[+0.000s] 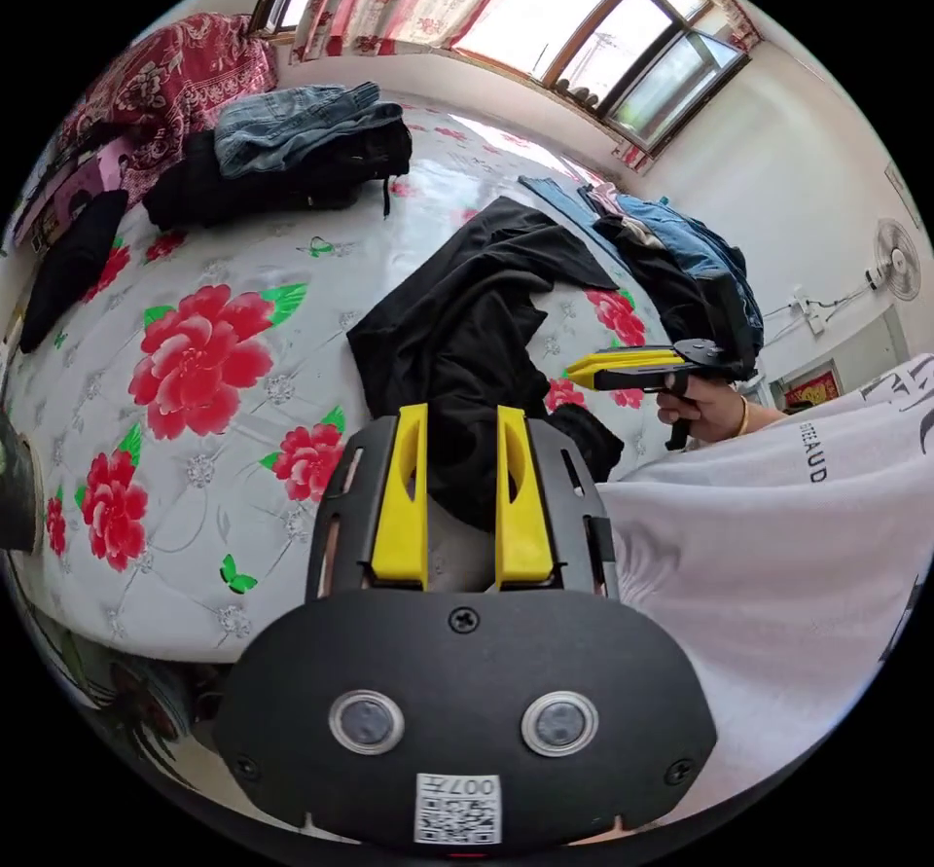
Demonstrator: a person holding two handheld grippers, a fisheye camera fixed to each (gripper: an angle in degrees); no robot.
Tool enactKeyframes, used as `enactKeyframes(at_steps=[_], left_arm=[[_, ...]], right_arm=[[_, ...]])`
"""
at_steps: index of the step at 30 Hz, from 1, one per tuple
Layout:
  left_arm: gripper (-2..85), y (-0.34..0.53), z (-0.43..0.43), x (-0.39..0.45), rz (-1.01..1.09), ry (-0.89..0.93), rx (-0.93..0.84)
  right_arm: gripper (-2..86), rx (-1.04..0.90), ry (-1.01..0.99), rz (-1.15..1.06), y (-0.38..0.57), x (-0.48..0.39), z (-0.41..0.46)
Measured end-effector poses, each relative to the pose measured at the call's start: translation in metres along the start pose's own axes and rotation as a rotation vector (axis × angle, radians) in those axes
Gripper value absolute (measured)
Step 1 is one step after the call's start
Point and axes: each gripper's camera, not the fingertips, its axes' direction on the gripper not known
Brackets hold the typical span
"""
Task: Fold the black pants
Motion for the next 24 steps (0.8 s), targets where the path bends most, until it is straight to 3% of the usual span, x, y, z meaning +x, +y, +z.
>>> enactKeyframes(at_steps=[5,10,12,19,24], left_arm=[[12.6,-0.030,0.067,0.073,0.252,0.172,-0.130],[8.1,-0.051,0.134,0.107,0.492,0.031,-0.362],[7.5,-0.058,0.124,0.097,0.425,0.075,-0.380],[6.2,-0.025,-0.040,0.013,0.123,0.191,-0.037],[4.2,0.000,-0.185,-0.025,-0.058,-0.029,0.305]], right_arm=[[4.7,0.137,0.076,0.316,0.048,0.055,-0.057],[5.4,0.204,0.146,0.393,0.050,0.059,-0.085],[5.8,0.238,0.179,0.390,0.046,0.059,-0.098],[7.5,0.267,0.345,0.508,0.040,0.113,-0.151],[9.2,0.256,0.428,0.519,0.003,0.158,-0.176]])
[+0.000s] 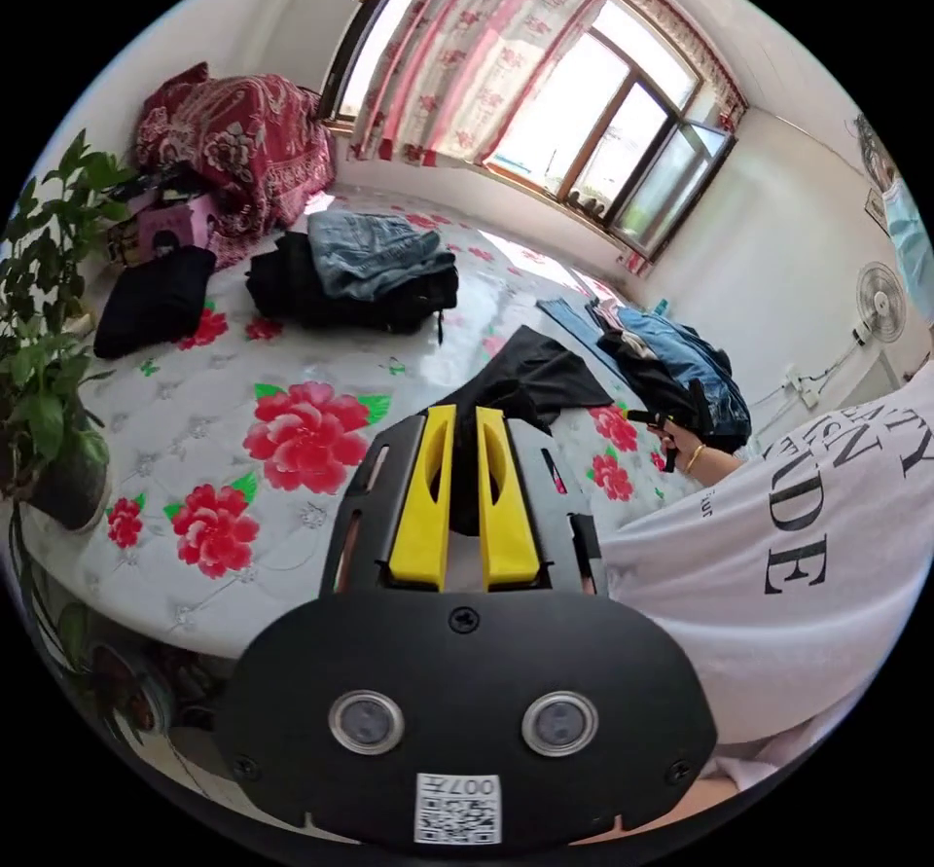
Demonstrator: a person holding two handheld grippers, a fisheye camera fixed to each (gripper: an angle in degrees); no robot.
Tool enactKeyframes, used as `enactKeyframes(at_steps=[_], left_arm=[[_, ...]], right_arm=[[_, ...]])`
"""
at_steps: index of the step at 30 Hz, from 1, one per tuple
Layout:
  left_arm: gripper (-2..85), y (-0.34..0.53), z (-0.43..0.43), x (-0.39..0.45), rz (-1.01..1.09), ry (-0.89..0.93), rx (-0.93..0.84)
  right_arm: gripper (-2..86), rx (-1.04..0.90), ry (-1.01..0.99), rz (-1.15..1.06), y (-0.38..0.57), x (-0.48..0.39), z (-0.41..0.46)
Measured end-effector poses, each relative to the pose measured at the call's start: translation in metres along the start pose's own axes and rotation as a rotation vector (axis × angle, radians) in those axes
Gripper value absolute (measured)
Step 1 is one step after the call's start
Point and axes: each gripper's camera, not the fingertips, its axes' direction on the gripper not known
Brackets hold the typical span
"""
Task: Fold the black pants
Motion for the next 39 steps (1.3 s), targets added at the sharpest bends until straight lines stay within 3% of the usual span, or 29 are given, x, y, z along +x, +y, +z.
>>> enactKeyframes(at_steps=[3,6,10,15,18,22,23,27,30,35,39], left_arm=[[3.7,-0.003,-0.034,-0.013,-0.117,-0.144,0.096],[2.9,0.000,-0.018,-0.011,-0.175,-0.164,0.041],[8.6,0.010,0.006,0.003,-0.281,-0.206,0.014],[12.8,-0.007,0.023,0.021,-0.216,-0.241,-0.058],[14.3,-0.024,0.092,0.038,-0.149,-0.198,-0.226],[7.3,0.006,0.235,0.039,-0.074,-0.474,-0.675],[4.6,0.009,0.247,0.039,-0.043,-0.486,-0.682],[0.4,-0.030,0.218,0.033,-0.040,-0.476,-0.567],[-0.4,-0.081,0.146,0.037,-0.018,-0.504,-0.340],[-0.7,-0.129,-0.019,0.070,-0.019,-0.340,0.169],[-0.7,-0.117,-0.095,0.116,0.094,-0.333,0.371]], right_arm=[[10.2,-0.030,0.033,-0.032,-0.038,0.001,0.017],[11.2,-0.109,0.068,-0.100,-0.066,-0.007,0.048],[11.7,-0.173,0.077,-0.262,-0.081,-0.038,0.073],[10.1,-0.197,0.121,-0.425,-0.083,-0.071,0.084],[7.1,-0.203,0.144,-0.462,-0.092,-0.080,0.085],[1.3,-0.214,0.163,-0.360,-0.118,-0.072,0.073],[0.7,-0.208,0.132,-0.346,-0.125,-0.069,0.063],[0.0,-0.036,0.055,-0.341,-0.147,-0.064,-0.007],[-0.1,0.137,-0.021,-0.350,-0.161,-0.061,-0.087],[-0.3,0.444,-0.035,-0.339,-0.141,-0.051,-0.234],[-0.3,0.563,-0.061,-0.316,-0.099,-0.028,-0.315]])
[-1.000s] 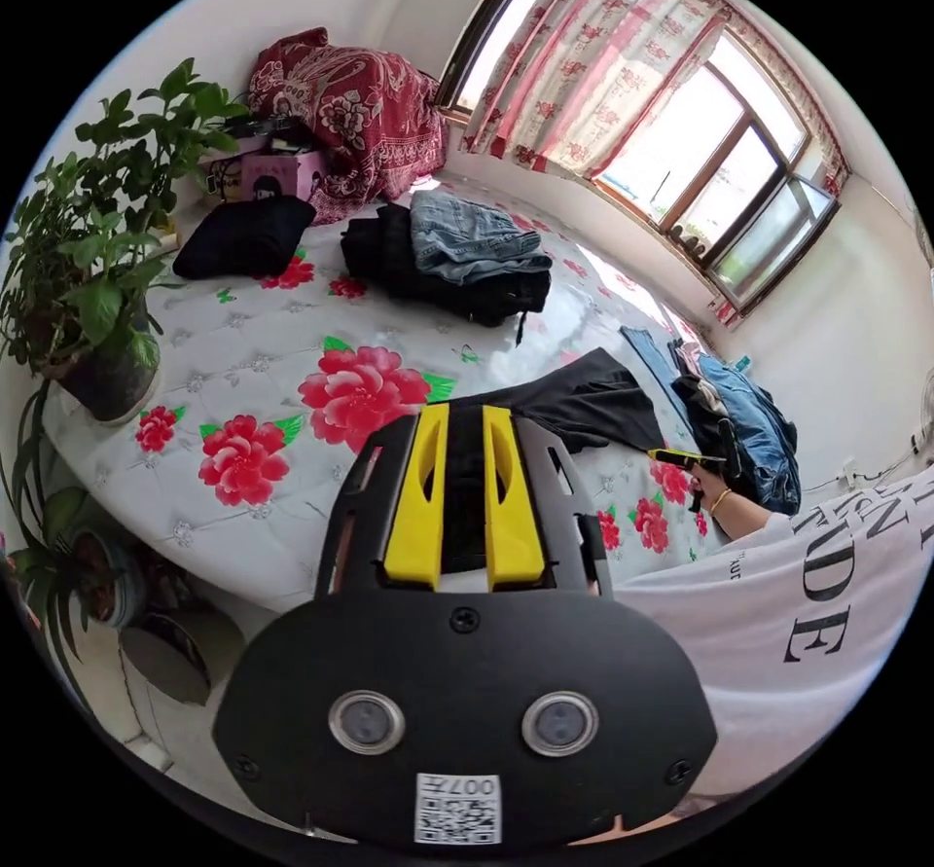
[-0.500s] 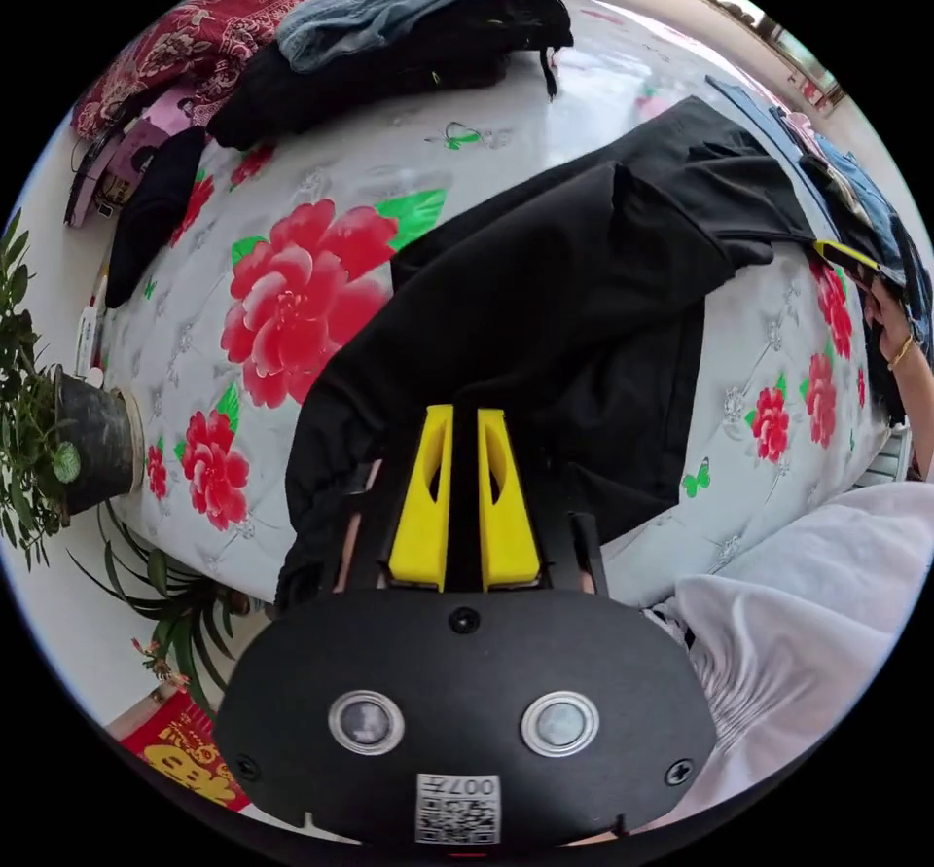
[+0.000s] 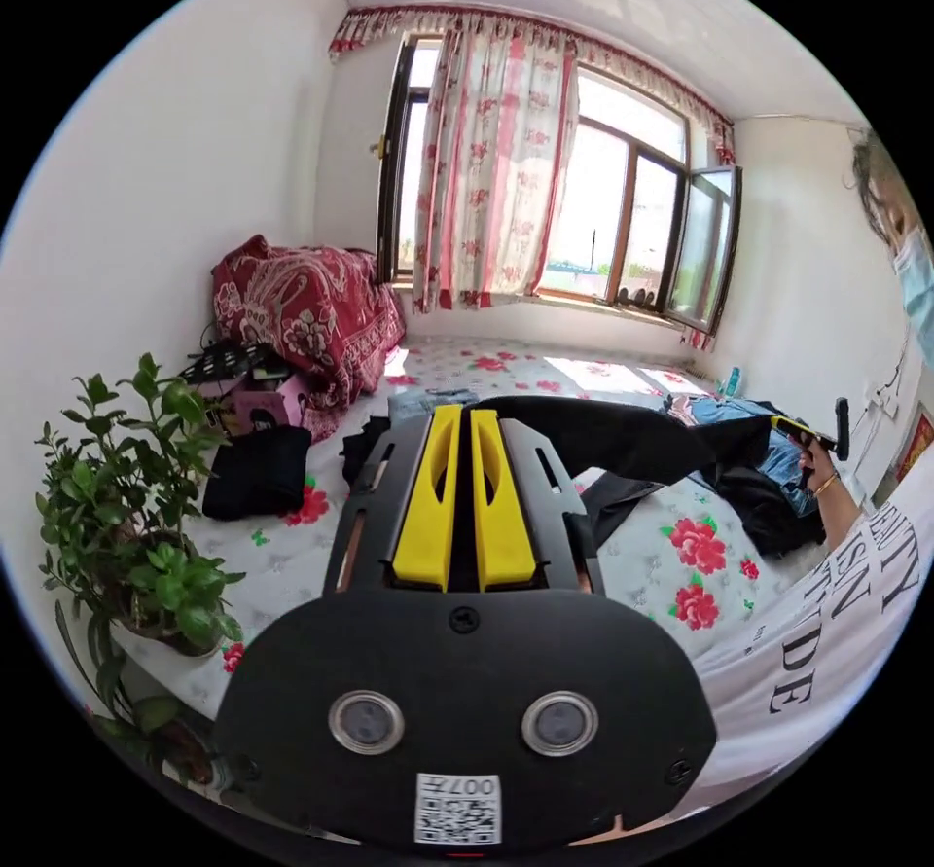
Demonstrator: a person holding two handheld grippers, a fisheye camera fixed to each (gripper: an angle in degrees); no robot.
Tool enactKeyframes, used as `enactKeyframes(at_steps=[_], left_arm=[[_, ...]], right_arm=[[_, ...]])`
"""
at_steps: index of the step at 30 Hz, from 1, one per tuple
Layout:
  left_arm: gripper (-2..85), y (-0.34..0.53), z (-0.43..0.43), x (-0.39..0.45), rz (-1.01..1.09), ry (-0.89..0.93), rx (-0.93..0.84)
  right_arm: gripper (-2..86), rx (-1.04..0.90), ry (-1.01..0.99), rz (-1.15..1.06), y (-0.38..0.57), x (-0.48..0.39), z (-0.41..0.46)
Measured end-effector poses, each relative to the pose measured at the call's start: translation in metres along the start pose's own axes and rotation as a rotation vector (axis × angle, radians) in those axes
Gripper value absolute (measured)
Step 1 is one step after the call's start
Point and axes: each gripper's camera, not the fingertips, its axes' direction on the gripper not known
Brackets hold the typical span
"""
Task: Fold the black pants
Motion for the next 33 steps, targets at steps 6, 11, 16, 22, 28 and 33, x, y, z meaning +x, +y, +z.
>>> enactKeyframes(at_steps=[6,11,16,22,28,33], left_arm=[[-0.7,0.049,-0.070,0.039,0.170,-0.059,-0.017],[-0.6,0.194,0.026,0.015,-0.016,-0.126,-0.590],[-0.5,0.280,0.081,0.025,-0.084,-0.136,-0.832],[-0.5,0.269,0.073,0.029,0.031,-0.205,-0.827],[-0.4,0.258,0.071,0.009,0.018,-0.243,-0.851],[0.4,0.269,0.075,-0.011,-0.032,-0.278,-0.922]], right_arm=[[-0.3,-0.027,-0.017,-0.038,0.023,0.006,-0.115],[-0.3,-0.334,0.054,-0.017,0.043,0.019,-0.055],[-0.1,-0.568,0.157,0.114,0.092,0.056,0.070],[0.9,-0.539,0.003,0.140,0.164,0.042,0.089],[1.7,-0.799,-0.070,0.139,0.274,0.021,0.137],[0.8,-0.822,0.185,-0.005,0.312,0.009,0.175]])
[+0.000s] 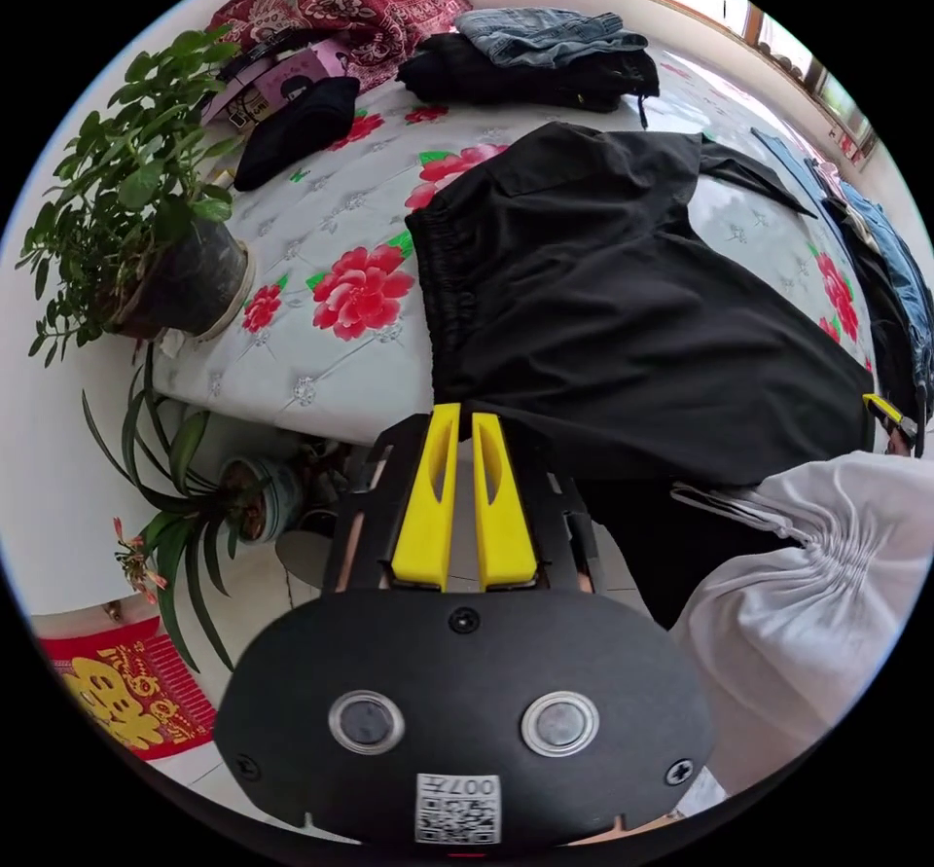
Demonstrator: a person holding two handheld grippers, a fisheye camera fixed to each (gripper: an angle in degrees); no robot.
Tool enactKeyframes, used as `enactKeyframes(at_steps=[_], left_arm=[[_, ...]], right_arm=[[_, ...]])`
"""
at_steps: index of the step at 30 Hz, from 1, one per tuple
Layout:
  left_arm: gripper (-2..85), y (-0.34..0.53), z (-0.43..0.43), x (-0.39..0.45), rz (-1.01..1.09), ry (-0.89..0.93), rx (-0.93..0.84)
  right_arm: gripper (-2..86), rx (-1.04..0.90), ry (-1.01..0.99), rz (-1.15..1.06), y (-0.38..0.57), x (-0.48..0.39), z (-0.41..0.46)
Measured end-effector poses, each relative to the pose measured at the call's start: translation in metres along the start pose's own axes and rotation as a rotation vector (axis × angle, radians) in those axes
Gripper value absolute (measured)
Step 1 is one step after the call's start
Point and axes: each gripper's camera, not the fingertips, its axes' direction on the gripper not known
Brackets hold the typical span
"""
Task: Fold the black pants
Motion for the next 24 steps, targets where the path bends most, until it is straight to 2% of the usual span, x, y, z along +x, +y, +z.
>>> enactKeyframes(at_steps=[3,5,7,12,18,24], left_arm=[[2.1,0.004,0.004,-0.008,-0.040,0.067,0.009],[4.0,0.012,-0.003,-0.018,-0.088,0.127,0.040],[5.1,0.020,-0.012,-0.027,-0.114,0.152,0.063],[4.9,0.021,-0.036,-0.047,-0.126,0.027,0.062],[5.5,-0.047,-0.035,-0.074,-0.197,0.154,0.192],[6.6,-0.163,0.020,-0.075,-0.118,0.170,0.157]], right_arm=[[0.2,-0.013,0.016,0.012,-0.023,0.016,0.013],[0.2,-0.032,0.066,0.112,-0.044,0.035,0.011],[0.4,0.027,0.071,0.115,-0.053,0.040,-0.006],[2.4,0.209,-0.057,0.094,-0.096,0.041,-0.040],[4.4,0.255,-0.114,0.003,-0.231,0.013,-0.032],[6.7,0.204,-0.092,-0.037,-0.385,-0.007,-0.004]])
